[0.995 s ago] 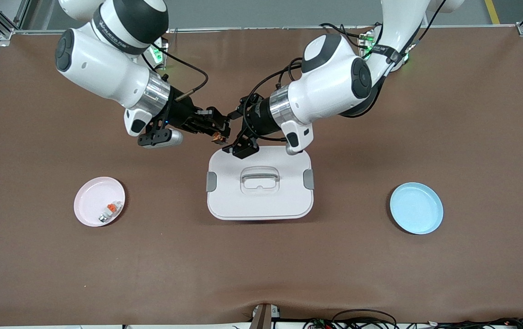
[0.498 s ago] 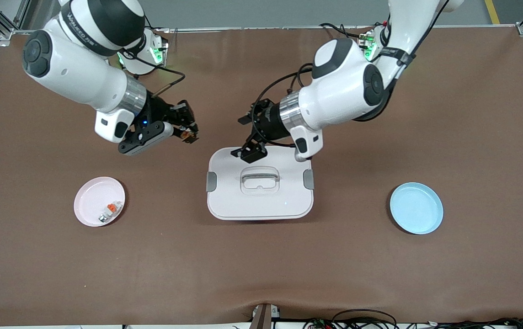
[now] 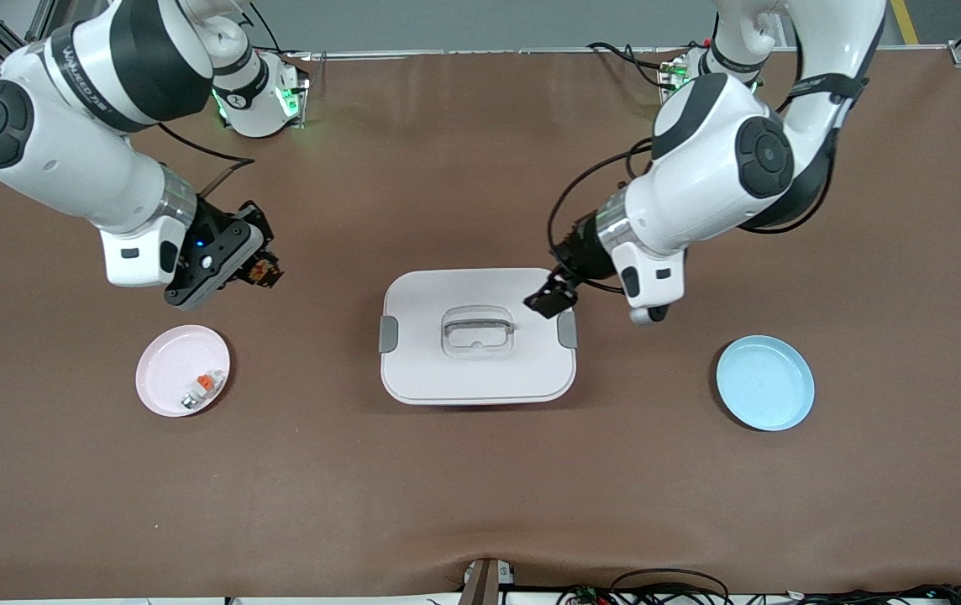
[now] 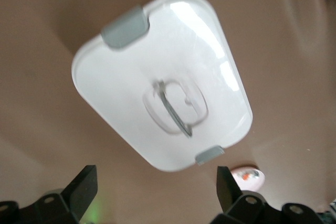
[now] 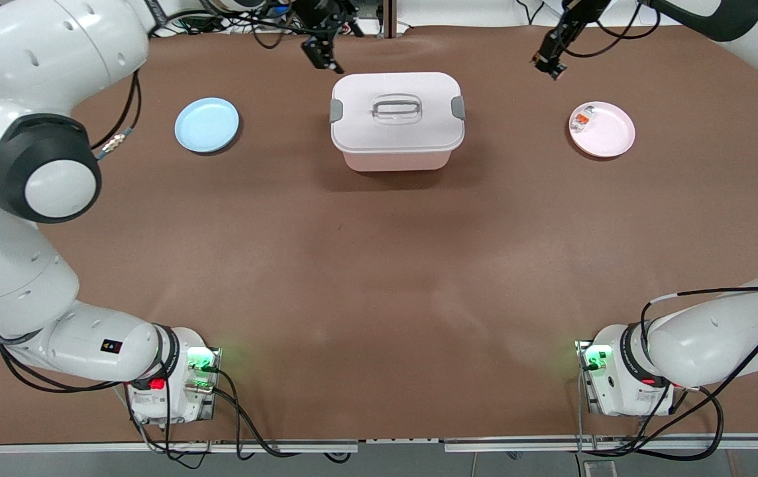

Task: Transfer orange switch to right arm and place
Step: 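Open the left gripper and pull it back while the right gripper withdraws, then move the switch with the right gripper over the white plate, then lower the switch onto the white plate and open the right gripper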

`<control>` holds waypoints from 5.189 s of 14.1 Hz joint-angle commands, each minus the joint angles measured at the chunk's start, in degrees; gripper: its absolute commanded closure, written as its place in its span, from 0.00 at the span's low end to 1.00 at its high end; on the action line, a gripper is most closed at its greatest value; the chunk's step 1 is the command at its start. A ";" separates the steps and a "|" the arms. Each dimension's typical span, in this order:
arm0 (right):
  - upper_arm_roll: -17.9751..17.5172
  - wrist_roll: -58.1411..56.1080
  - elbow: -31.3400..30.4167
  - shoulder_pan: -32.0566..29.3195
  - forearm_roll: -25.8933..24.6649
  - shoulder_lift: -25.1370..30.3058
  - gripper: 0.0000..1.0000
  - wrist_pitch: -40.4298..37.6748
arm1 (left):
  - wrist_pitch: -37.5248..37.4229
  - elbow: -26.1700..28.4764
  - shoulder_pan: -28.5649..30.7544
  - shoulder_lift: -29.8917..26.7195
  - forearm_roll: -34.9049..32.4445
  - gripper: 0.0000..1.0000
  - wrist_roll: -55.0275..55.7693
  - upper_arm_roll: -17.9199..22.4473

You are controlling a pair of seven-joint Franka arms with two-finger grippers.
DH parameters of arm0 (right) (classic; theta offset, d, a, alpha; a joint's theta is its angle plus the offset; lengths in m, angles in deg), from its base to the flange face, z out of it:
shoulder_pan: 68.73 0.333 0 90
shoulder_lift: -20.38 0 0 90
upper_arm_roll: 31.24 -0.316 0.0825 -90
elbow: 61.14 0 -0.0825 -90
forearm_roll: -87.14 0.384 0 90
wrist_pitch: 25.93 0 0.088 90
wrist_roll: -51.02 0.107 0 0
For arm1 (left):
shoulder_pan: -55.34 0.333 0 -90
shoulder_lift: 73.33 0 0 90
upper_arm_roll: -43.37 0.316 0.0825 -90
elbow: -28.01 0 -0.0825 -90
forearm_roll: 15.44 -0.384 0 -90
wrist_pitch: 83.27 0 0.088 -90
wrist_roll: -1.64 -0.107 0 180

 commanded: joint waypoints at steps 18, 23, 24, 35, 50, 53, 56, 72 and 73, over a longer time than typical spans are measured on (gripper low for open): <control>-0.75 -42.12 -13.22 -16.27 -12.01 -1.78 1.00 17.31 | -20.50 1.65 25.76 -9.49 -19.69 0.00 -62.10 -0.03; -0.75 -44.41 -18.93 -18.20 -12.20 -4.50 1.00 29.09 | -20.70 0.31 32.10 -10.19 -20.22 0.00 -70.71 -0.11; -0.75 -44.76 -19.29 -18.20 -12.11 -5.47 1.00 30.85 | -20.70 0.40 32.36 -10.54 -20.22 0.00 -70.89 -0.03; -0.93 -46.95 -19.12 -21.18 -12.02 -15.14 1.00 43.17 | -19.82 0.75 20.61 -11.51 -20.13 0.00 -75.37 13.92; -1.28 -51.79 -20.26 -23.04 -11.94 -23.05 1.00 55.29 | -14.74 6.79 8.37 -15.36 -19.78 0.00 -76.25 26.87; -1.28 -52.14 -20.26 -23.04 -11.94 -23.49 1.00 55.74 | -13.84 11.11 8.72 -18.97 -19.70 0.00 -78.88 26.87; -1.37 -52.14 -20.35 -23.04 -11.94 -23.58 1.00 55.74 | -13.14 14.36 9.25 -22.22 -19.61 0.00 -78.89 26.26; -1.81 -51.88 -19.73 -22.95 -11.32 -23.94 0.00 55.13 | -18.31 4.90 11.27 -18.46 -17.41 0.00 -77.75 20.63; -1.98 -51.71 -19.30 -22.86 -11.32 -23.41 0.00 53.30 | -19.54 3.66 11.27 -18.37 -17.15 0.00 -77.75 20.63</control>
